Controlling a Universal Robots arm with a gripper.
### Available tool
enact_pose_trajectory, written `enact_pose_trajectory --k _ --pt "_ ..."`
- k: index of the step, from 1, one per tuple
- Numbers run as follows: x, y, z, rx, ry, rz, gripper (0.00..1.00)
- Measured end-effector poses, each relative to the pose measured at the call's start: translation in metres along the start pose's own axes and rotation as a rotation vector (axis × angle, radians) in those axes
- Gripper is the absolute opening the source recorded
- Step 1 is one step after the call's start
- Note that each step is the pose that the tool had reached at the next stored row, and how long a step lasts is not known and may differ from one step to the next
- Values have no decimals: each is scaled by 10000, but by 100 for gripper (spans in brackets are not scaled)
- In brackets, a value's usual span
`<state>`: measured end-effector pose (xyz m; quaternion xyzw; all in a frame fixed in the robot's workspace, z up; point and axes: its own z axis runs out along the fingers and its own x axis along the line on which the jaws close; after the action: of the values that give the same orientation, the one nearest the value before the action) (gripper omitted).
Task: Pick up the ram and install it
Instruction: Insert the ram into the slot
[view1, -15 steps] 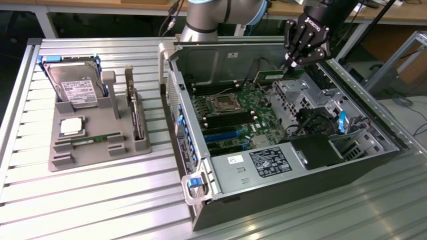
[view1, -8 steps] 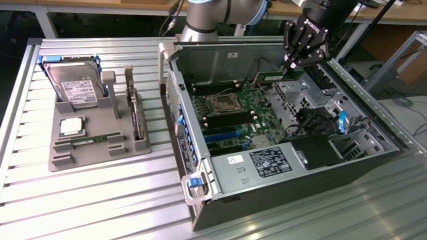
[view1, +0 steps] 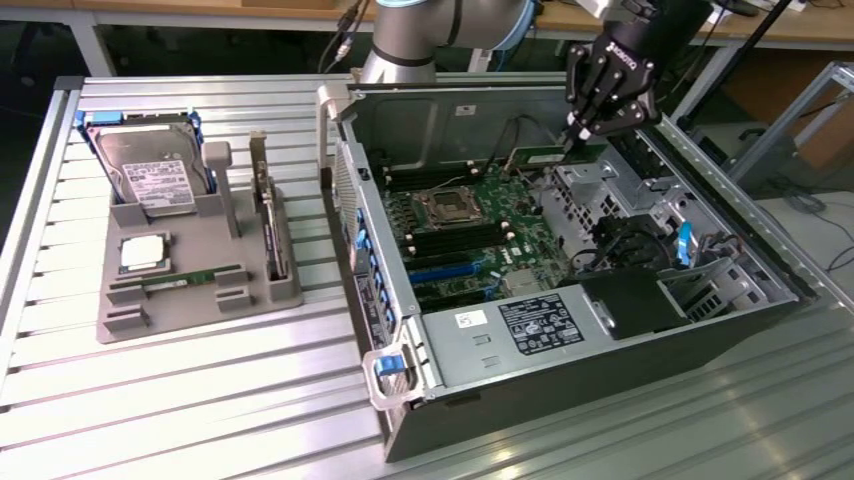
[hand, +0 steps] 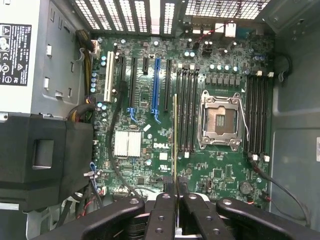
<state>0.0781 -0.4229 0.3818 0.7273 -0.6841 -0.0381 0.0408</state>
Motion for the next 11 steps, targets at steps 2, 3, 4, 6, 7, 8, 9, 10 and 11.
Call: enact_pose_trajectory --k 2,3,4,6,7,8,9,10,11 --pt "0 2 9 0 -1 1 12" --pt "0 3 14 0 -1 1 12" --pt "0 4 16 -1 0 1 12" --pt "-1 6 27 0 0 1 12" --pt "-1 8 37 0 -1 1 12" --pt "-1 9 41 0 -1 1 12" --pt "-1 10 46 0 0 1 12" --pt "-1 10 51 -1 0 1 12" --pt "-1 11 57 0 0 1 12"
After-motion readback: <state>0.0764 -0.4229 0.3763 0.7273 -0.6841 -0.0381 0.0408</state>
